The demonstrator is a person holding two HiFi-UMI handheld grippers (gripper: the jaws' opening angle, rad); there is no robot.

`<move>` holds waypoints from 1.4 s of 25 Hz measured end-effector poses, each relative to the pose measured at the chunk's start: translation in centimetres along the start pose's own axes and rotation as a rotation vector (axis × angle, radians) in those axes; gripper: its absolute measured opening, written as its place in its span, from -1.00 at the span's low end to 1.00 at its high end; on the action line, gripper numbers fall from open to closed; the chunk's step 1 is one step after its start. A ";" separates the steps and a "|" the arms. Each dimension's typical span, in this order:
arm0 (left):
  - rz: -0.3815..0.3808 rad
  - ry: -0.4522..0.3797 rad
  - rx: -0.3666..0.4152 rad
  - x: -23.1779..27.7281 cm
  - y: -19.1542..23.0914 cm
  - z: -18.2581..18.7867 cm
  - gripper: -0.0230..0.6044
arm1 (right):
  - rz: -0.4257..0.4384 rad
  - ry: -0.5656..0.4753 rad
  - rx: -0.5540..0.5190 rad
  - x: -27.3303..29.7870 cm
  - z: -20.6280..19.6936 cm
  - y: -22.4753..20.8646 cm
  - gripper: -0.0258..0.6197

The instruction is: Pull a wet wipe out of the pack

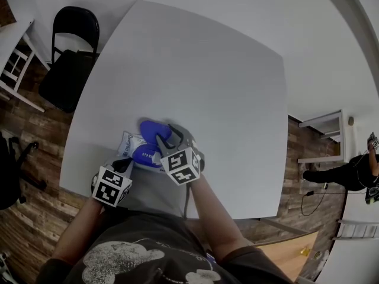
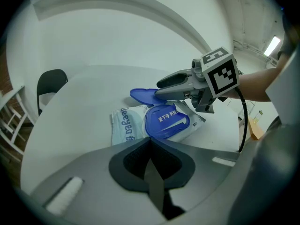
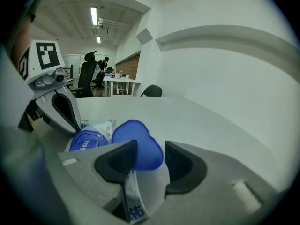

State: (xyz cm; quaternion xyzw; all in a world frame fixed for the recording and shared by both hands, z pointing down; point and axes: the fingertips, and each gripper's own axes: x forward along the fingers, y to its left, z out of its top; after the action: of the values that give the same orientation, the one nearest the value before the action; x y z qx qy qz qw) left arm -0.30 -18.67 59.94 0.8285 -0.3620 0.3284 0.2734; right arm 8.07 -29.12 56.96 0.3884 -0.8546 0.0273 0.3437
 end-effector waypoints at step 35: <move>-0.170 -0.265 0.292 -3.7 -4.0 3.4 -0.23 | -0.401 -0.058 0.346 -11.6 -1.5 3.1 -0.47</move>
State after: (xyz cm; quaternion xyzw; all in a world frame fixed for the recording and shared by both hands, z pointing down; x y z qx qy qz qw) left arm 2.02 -17.13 54.13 0.9228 -0.2722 0.2415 0.1269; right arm 12.22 -18.97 51.74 0.6038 -0.7525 0.0931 0.2460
